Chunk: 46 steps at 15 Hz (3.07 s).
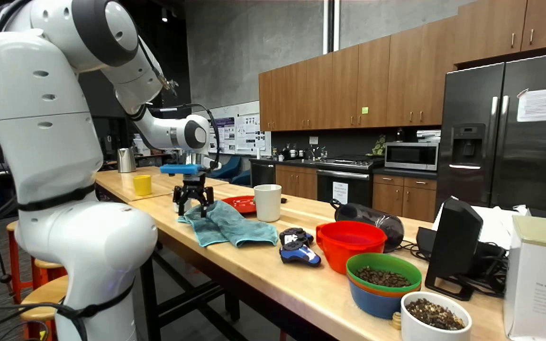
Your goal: Put the blue cloth on the white cup
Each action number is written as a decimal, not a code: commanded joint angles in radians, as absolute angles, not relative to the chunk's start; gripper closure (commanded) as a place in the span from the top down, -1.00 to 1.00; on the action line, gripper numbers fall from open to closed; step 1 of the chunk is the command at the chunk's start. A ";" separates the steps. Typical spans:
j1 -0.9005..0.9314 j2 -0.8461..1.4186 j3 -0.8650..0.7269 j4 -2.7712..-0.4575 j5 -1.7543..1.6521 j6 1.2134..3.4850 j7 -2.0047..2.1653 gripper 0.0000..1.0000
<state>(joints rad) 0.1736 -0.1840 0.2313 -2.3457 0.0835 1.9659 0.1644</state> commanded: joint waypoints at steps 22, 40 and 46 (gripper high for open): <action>0.172 -0.181 0.221 -2.350 -0.008 2.039 0.164 -0.25; 0.022 -0.179 0.082 -1.973 -0.127 2.100 0.195 -0.99; 0.000 -0.171 0.064 -1.943 -0.151 2.128 0.227 -0.99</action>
